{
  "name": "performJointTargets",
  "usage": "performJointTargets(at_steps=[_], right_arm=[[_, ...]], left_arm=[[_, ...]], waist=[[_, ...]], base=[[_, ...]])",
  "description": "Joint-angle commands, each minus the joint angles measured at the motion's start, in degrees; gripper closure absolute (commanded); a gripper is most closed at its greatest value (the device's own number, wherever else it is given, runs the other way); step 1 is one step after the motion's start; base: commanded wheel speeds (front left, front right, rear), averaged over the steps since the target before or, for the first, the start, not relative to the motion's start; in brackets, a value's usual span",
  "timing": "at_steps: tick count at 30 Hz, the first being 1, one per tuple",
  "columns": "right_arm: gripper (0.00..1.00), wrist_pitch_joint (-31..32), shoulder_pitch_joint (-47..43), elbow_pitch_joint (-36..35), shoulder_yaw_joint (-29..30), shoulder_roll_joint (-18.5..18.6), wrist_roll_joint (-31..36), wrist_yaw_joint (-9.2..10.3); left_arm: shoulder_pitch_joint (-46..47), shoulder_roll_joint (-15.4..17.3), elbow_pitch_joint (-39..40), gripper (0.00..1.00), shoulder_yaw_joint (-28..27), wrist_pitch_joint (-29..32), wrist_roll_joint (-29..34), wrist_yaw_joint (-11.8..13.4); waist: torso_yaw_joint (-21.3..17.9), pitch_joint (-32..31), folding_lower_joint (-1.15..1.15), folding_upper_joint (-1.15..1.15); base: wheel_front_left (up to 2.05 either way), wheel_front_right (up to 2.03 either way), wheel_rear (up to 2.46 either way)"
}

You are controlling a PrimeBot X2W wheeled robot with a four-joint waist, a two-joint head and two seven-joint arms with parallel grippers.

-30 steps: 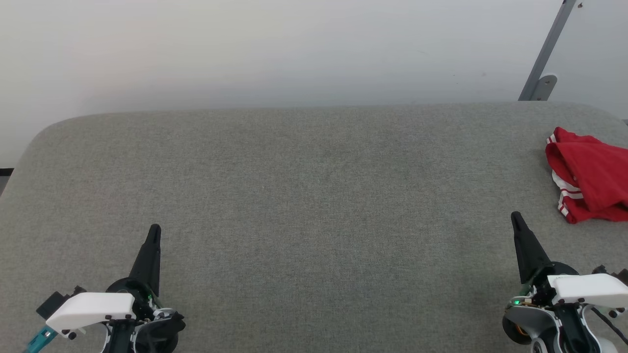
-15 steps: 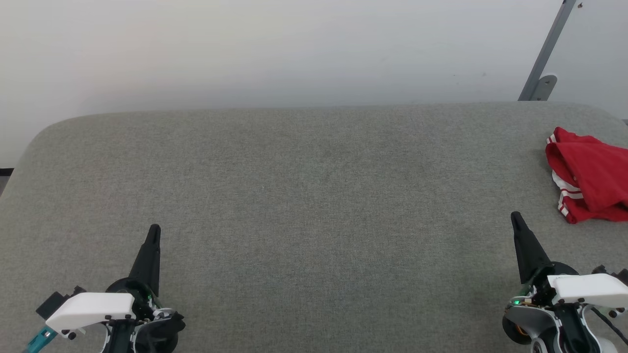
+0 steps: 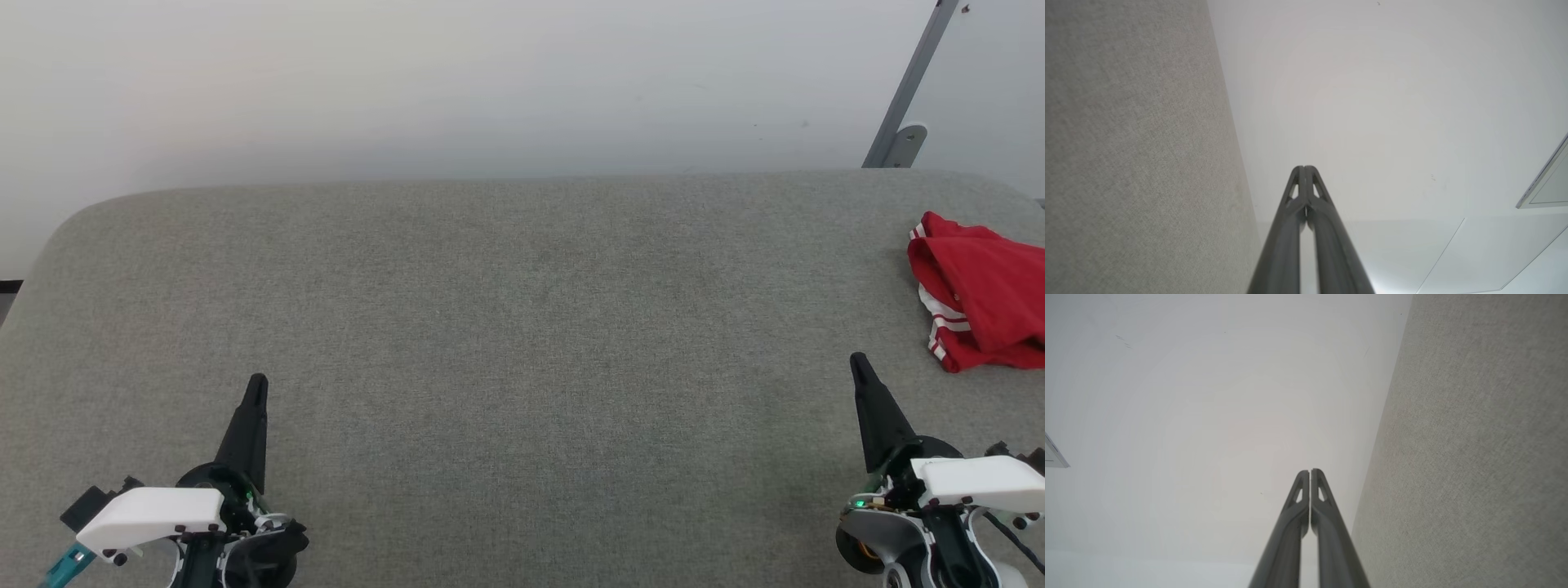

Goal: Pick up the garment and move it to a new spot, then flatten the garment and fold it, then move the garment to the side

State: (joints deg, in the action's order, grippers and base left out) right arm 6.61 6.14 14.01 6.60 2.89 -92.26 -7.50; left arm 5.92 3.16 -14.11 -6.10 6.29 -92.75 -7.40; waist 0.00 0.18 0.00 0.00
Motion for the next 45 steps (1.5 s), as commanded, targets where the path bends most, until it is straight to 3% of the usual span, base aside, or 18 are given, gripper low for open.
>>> performJointTargets(at_steps=[1, 45], right_arm=[[1.0, 0.11, 0.27, 0.09, -0.01, -0.09, -0.23, 0.02], [1.0, 0.08, 0.27, 0.09, -0.04, -0.09, -0.25, 0.02]], left_arm=[[0.69, -0.07, -0.02, 1.0, -0.22, 0.16, 0.14, -0.16], [0.71, -0.2, -0.02, 1.0, -0.39, 0.34, 0.34, -0.16]], waist=[[0.0, 0.0, 0.0, 0.0], [0.0, 0.0, 0.0, 0.0]], base=[[0.0, 0.0, 0.0], [0.0, 0.0, 0.0]])
